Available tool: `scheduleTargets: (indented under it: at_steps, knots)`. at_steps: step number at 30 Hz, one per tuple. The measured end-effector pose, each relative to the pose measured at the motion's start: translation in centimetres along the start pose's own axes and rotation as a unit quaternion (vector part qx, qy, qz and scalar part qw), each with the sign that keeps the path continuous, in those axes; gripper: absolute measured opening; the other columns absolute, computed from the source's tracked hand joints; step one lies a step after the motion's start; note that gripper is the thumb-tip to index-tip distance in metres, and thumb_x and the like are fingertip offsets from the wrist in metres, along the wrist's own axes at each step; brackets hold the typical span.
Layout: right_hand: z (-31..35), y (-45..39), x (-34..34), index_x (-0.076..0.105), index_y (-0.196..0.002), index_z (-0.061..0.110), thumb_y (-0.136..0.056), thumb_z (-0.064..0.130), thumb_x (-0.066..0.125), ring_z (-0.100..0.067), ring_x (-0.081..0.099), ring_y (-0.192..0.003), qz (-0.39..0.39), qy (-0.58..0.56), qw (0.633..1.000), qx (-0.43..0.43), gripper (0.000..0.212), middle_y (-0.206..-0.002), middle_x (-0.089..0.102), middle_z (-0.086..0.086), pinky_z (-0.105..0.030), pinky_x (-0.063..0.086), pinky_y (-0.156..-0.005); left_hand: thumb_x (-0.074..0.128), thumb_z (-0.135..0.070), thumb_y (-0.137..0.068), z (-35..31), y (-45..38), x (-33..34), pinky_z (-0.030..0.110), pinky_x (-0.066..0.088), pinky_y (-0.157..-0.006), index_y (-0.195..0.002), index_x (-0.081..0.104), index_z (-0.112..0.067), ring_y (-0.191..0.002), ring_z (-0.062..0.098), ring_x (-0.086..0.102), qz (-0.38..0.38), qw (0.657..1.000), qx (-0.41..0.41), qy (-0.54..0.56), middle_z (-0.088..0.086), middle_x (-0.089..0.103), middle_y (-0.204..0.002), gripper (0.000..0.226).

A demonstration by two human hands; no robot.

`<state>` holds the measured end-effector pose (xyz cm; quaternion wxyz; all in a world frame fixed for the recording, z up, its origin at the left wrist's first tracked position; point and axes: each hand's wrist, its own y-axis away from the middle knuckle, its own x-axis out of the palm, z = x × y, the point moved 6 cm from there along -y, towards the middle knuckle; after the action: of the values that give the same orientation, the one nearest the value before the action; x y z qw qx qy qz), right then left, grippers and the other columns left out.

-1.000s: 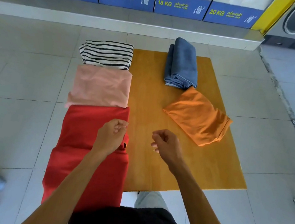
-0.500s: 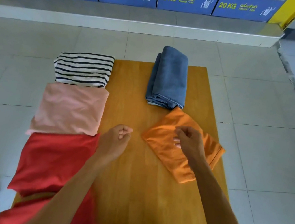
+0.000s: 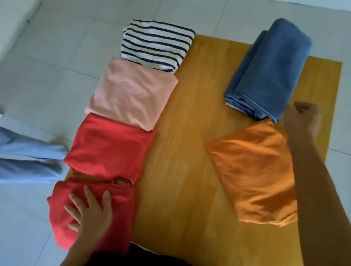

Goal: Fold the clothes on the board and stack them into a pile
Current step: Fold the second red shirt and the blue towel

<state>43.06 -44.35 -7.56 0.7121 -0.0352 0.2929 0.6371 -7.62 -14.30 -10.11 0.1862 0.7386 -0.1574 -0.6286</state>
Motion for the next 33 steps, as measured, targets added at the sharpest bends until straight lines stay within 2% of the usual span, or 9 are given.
scheduleTargets:
  at_steps: [3,5,9,14,19,23,26,30,33]
  knots:
    - [-0.5,-0.1,0.9,0.051,-0.129,0.014,-0.083,0.041,0.060,-0.023,0.062,-0.104,0.009,0.019,1.000,0.014,0.054,-0.122,0.062,-0.007,-0.033,0.054,-0.086,0.037,-0.049,-0.098,-1.2,0.0,1.1,0.072,0.007,-0.108,-0.154,0.015,-0.031,-0.145,0.049,-0.006,-0.023,0.998,0.056,-0.023,0.007,0.004,-0.164,0.063]
    - [-0.6,-0.5,1.4,0.047,-0.131,0.012,-0.080,0.047,0.059,-0.030,0.061,-0.113,0.012,0.031,0.999,0.029,0.062,-0.122,0.060,-0.008,-0.043,0.053,-0.093,0.035,-0.048,-0.099,-1.4,-0.7,1.0,0.071,0.005,-0.111,-0.155,0.011,-0.032,-0.145,0.050,-0.008,-0.030,0.995,0.088,-0.043,0.003,0.003,-0.164,0.063]
    - [-0.5,-1.0,3.0,0.054,-0.129,0.005,-0.084,0.050,0.051,-0.026,0.061,-0.104,0.030,0.046,0.997,0.057,0.064,-0.118,0.062,-0.010,-0.034,0.048,-0.081,0.033,-0.051,-0.099,-0.9,-1.3,0.5,0.061,-0.003,-0.116,-0.156,-0.002,-0.024,-0.146,0.043,-0.016,-0.022,0.988,0.149,-0.047,0.000,-0.004,-0.165,0.072]
    - [-0.4,-0.8,4.1,0.055,-0.133,-0.001,-0.091,0.049,0.036,-0.039,0.059,-0.120,0.021,0.087,0.995,0.039,0.068,-0.132,0.061,-0.023,-0.042,0.047,-0.095,0.035,-0.052,-0.098,-2.2,-1.2,-0.8,0.058,-0.004,-0.118,-0.155,-0.005,-0.029,-0.148,0.037,-0.013,-0.020,0.981,0.192,-0.034,0.005,-0.006,-0.164,0.074]
    - [-0.1,-0.5,4.0,0.055,-0.134,-0.002,-0.090,0.060,0.037,-0.040,0.057,-0.121,0.034,0.095,0.994,0.039,0.078,-0.134,0.060,-0.024,-0.043,0.045,-0.098,0.034,-0.052,-0.099,-8.7,0.7,-2.7,0.053,-0.006,-0.117,-0.155,-0.004,-0.030,-0.150,0.022,-0.012,-0.100,0.958,0.266,0.031,0.007,-0.007,-0.164,0.071]
    - [0.6,0.0,3.9,0.060,-0.127,0.011,-0.066,0.085,0.050,-0.025,0.063,-0.091,0.072,0.056,0.994,0.063,0.096,-0.104,0.064,-0.005,-0.033,0.048,-0.074,0.041,-0.039,-0.099,-16.2,3.2,-1.4,0.050,0.000,-0.120,-0.155,0.014,-0.012,-0.151,0.026,-0.005,-0.074,0.929,0.362,0.038,0.012,0.004,-0.164,0.067]
    - [1.6,-0.3,4.2,0.063,-0.116,0.018,-0.060,0.081,0.062,-0.021,0.063,-0.082,0.103,0.053,0.991,0.060,0.084,-0.093,0.065,0.002,-0.031,0.047,-0.065,0.042,-0.032,-0.100,-21.7,5.3,0.6,0.047,0.004,-0.122,-0.153,0.019,-0.008,-0.151,0.025,-0.001,-0.024,0.900,0.434,0.028,0.013,0.008,-0.163,0.063]
    - [2.9,-0.7,6.2,0.063,-0.107,0.020,-0.082,0.049,0.071,-0.017,0.068,-0.085,0.175,-0.038,0.983,0.035,0.038,-0.098,0.070,0.001,-0.033,0.057,-0.069,0.042,-0.032,-0.100,-27.9,7.5,2.4,0.043,0.013,-0.121,-0.151,0.026,-0.009,-0.150,0.027,0.012,0.021,0.869,0.493,0.031,0.015,0.018,-0.161,0.058]
    - [3.6,1.3,8.4,0.062,-0.096,0.020,-0.092,0.037,0.061,-0.017,0.061,-0.062,0.258,-0.004,0.965,0.041,0.017,-0.076,0.065,0.004,-0.023,0.048,-0.046,0.043,-0.030,-0.100,-32.2,8.7,3.5,0.043,0.017,-0.120,-0.150,0.028,-0.008,-0.148,0.029,0.016,0.055,0.854,0.514,0.047,0.016,0.022,-0.159,0.057]
